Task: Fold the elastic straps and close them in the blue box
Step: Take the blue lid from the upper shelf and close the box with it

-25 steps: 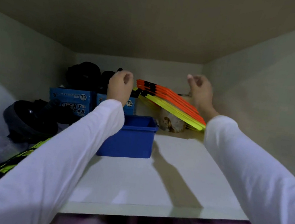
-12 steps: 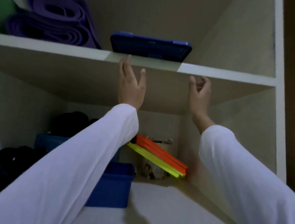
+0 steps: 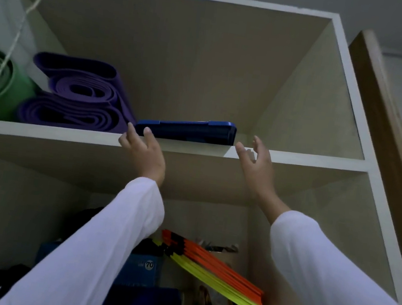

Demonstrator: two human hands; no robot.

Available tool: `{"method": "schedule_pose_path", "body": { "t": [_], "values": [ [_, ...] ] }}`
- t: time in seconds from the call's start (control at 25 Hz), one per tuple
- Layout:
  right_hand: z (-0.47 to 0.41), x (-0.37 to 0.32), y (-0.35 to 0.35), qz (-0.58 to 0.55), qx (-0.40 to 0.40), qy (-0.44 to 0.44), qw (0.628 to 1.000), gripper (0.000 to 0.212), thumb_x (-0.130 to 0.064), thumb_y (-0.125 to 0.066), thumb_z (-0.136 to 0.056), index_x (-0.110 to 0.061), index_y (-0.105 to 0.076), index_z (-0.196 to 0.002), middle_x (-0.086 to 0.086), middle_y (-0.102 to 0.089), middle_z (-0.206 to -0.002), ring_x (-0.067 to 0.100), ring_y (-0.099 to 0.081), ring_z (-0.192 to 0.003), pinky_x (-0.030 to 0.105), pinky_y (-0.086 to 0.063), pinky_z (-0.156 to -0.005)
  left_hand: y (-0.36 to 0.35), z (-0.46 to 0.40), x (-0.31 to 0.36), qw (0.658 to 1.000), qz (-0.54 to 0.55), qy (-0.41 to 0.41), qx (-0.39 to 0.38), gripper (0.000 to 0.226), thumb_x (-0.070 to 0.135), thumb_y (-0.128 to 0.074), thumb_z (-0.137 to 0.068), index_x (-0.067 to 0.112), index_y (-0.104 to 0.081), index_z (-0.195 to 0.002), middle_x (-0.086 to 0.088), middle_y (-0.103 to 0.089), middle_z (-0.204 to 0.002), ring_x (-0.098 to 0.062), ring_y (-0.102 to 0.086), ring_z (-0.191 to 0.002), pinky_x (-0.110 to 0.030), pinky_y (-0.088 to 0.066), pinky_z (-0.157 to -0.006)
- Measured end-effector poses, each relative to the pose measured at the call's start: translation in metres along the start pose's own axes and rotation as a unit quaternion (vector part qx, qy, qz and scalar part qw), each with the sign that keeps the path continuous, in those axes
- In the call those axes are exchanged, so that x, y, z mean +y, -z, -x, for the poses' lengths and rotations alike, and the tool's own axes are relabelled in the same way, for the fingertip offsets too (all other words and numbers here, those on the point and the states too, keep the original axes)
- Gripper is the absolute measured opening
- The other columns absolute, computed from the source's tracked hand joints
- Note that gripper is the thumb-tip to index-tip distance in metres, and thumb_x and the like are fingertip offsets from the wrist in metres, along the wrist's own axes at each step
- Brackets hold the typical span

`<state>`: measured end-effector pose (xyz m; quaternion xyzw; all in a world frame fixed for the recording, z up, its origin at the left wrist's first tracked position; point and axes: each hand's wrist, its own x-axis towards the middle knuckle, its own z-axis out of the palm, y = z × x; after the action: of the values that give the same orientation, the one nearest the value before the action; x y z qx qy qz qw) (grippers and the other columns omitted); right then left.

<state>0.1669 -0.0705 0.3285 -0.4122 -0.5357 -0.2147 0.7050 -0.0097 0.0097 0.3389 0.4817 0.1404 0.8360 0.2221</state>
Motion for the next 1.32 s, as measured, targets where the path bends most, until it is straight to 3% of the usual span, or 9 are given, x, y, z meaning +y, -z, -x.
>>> {"method": "schedule_pose_path", "body": {
  "t": [0.2, 0.32, 0.52, 0.64, 0.72, 0.84, 1.12, 1.32],
  "values": [
    [-0.006, -0.010, -0.014, -0.009, -0.043, 0.015, 0.999, 0.068, -0.045, -0.052, -0.091, -0.019, -0.027, -0.148, -0.001, -0.031, -0.155, 0.016, -0.028, -0.143, 0.037, -0.025, -0.118, 0.006, -0.012, -0.006, 0.999, -0.014, 0.017, -0.023, 0.048, 0.027, -0.025, -0.103, 0.011, -0.029, -0.148, -0.007, -0.028, -0.156, -0.021, -0.030, -0.142, -0.030, -0.024, -0.115],
    [-0.007, -0.012, -0.022, -0.018, -0.060, 0.033, 0.998, 0.060, -0.045, -0.052, -0.091, -0.022, -0.036, -0.144, -0.002, -0.044, -0.147, 0.015, -0.038, -0.137, 0.029, -0.031, -0.112, 0.010, -0.013, -0.007, 1.000, 0.000, 0.016, -0.025, 0.046, 0.026, -0.026, -0.103, 0.011, -0.037, -0.145, -0.006, -0.040, -0.151, -0.020, -0.036, -0.140, -0.029, -0.026, -0.114],
    [-0.003, -0.017, -0.025, -0.067, -0.044, 0.040, 0.996, 0.045, -0.040, -0.052, -0.092, -0.021, -0.049, -0.133, -0.006, -0.060, -0.125, 0.006, -0.054, -0.109, 0.026, -0.040, -0.102, 0.010, -0.004, 0.001, 0.996, 0.061, 0.030, -0.051, 0.046, 0.030, -0.026, -0.103, 0.018, -0.032, -0.147, 0.000, -0.036, -0.153, -0.016, -0.032, -0.142, -0.022, -0.024, -0.109],
    [0.000, -0.019, -0.023, -0.097, -0.026, 0.045, 0.994, 0.033, -0.037, -0.051, -0.094, -0.023, -0.054, -0.123, -0.018, -0.061, -0.103, -0.005, -0.052, -0.088, 0.016, -0.041, -0.088, 0.007, 0.001, 0.006, 0.991, 0.122, 0.021, -0.047, 0.045, 0.031, -0.026, -0.103, 0.021, -0.034, -0.146, 0.003, -0.036, -0.153, -0.013, -0.032, -0.142, -0.018, -0.023, -0.106],
    [0.003, -0.021, -0.020, -0.129, -0.004, 0.042, 0.991, 0.026, -0.036, -0.052, -0.093, -0.025, -0.053, -0.117, -0.020, -0.060, -0.098, -0.006, -0.054, -0.093, 0.013, -0.040, -0.087, 0.006, 0.001, 0.007, 0.987, 0.158, 0.014, -0.042, 0.043, 0.031, -0.027, -0.103, 0.022, -0.039, -0.143, 0.002, -0.041, -0.150, -0.013, -0.036, -0.140, -0.022, -0.026, -0.112],
    [0.007, -0.027, -0.016, -0.155, 0.033, 0.056, 0.986, 0.035, -0.037, -0.052, -0.093, -0.015, -0.053, -0.120, -0.011, -0.062, -0.100, 0.002, -0.057, -0.093, 0.019, -0.044, -0.089, 0.005, 0.004, 0.014, 0.973, 0.224, 0.014, -0.050, 0.041, 0.032, -0.030, -0.102, 0.022, -0.046, -0.139, 0.001, -0.048, -0.145, -0.012, -0.042, -0.136, -0.031, -0.030, -0.118],
    [0.029, -0.062, 0.000, -0.204, 0.119, 0.096, 0.967, 0.055, -0.049, -0.050, -0.086, -0.012, -0.050, -0.126, -0.003, -0.064, -0.109, 0.005, -0.061, -0.099, 0.010, -0.048, -0.085, 0.023, 0.029, 0.053, 0.939, 0.339, -0.009, -0.055, 0.042, 0.028, -0.030, -0.103, 0.013, -0.047, -0.138, -0.004, -0.053, -0.142, -0.013, -0.048, -0.133, -0.029, -0.035, -0.115],
    [0.056, -0.093, 0.018, -0.264, 0.136, 0.111, 0.949, 0.023, -0.029, -0.047, -0.097, -0.018, -0.050, -0.116, -0.015, -0.061, -0.099, -0.012, -0.059, -0.090, 0.009, -0.048, -0.080, 0.043, 0.050, 0.081, 0.927, 0.368, -0.039, -0.063, 0.044, 0.028, -0.027, -0.103, 0.010, -0.047, -0.138, -0.004, -0.054, -0.141, -0.012, -0.050, -0.132, -0.029, -0.036, -0.115]
  ]
}}
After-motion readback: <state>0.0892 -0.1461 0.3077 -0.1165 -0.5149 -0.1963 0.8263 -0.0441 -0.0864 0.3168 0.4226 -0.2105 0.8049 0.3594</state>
